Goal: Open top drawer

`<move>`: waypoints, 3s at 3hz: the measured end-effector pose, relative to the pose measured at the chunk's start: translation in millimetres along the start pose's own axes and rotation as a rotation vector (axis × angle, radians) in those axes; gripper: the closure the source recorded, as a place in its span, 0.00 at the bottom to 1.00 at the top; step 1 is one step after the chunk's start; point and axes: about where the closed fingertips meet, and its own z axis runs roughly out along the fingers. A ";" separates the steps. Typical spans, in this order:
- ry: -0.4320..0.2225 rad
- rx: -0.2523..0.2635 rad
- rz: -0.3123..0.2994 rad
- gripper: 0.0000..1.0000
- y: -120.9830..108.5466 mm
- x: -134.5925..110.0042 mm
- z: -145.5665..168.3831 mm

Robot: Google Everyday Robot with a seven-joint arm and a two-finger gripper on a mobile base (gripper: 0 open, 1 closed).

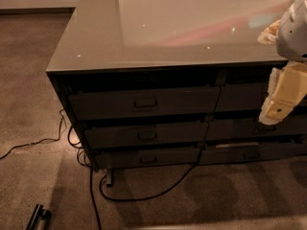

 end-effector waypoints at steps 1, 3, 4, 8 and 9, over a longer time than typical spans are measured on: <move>0.003 -0.001 -0.039 0.00 -8.3 -12.4 12.4; -0.029 0.014 -0.066 0.00 -11.7 -25.5 30.7; -0.036 0.003 -0.142 0.00 -19.2 -61.3 71.8; 0.120 -0.044 -0.311 0.00 -52.9 -138.0 195.9; 0.104 -0.036 -0.310 0.00 -51.5 -137.9 193.1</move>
Offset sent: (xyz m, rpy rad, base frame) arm 0.0312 0.0241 -0.0215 -0.0327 0.0143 0.0840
